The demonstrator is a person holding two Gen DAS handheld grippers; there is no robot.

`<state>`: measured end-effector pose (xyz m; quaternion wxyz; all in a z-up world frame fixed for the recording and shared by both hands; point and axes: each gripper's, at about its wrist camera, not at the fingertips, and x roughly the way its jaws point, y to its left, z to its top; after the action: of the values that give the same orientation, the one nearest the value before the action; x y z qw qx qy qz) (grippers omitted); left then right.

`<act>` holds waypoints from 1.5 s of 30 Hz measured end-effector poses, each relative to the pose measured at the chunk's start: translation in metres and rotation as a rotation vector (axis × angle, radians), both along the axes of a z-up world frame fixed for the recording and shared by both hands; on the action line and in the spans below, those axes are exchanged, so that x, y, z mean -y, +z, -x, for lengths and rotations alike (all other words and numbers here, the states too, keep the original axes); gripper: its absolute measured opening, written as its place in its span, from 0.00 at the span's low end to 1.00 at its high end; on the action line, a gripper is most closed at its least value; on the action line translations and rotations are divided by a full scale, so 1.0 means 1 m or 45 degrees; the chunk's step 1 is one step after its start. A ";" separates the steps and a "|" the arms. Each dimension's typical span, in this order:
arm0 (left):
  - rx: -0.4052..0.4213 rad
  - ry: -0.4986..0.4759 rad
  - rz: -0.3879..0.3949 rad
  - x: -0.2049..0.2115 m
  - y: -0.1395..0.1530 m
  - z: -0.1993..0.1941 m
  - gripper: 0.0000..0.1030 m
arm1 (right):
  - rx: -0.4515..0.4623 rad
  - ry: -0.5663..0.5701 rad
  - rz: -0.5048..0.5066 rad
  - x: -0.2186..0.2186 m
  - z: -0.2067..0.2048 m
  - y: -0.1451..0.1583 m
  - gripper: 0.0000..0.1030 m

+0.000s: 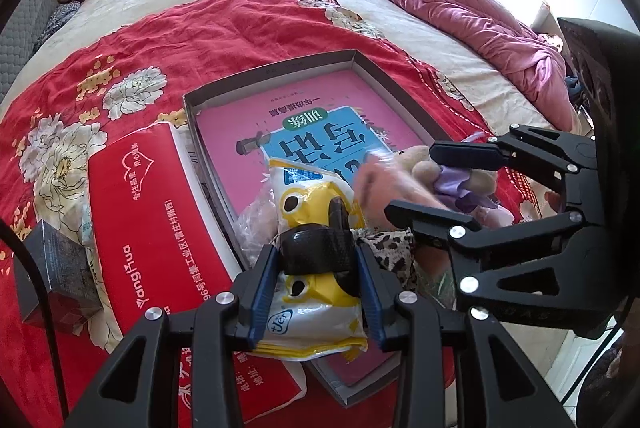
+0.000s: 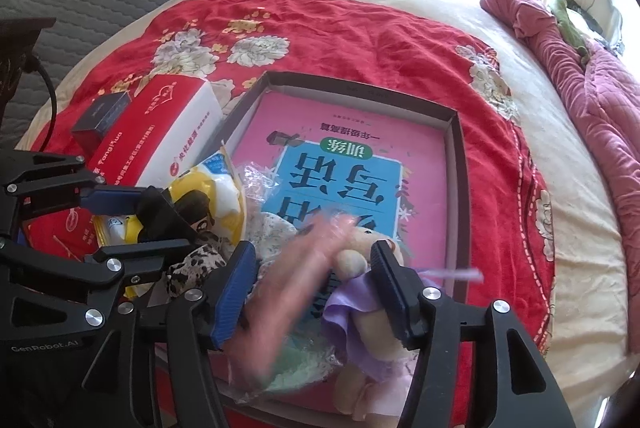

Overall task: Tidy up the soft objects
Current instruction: 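Open the right tool over the tray while the left tool releases the snack bag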

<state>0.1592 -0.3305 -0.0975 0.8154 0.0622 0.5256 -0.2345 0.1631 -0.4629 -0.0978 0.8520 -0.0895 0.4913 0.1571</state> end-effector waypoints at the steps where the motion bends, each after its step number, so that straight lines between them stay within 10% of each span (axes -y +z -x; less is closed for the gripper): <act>1: -0.002 -0.001 -0.003 0.000 0.000 0.000 0.39 | 0.003 -0.005 0.005 0.001 0.001 0.001 0.61; 45: 0.148 0.034 0.057 -0.039 0.056 0.026 0.63 | 0.262 -0.258 0.089 0.013 0.057 0.073 0.73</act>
<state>0.1332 -0.2914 -0.0411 0.8488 0.0504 0.4728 -0.2313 0.1059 -0.4759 -0.0252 0.9057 -0.0846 0.4132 0.0431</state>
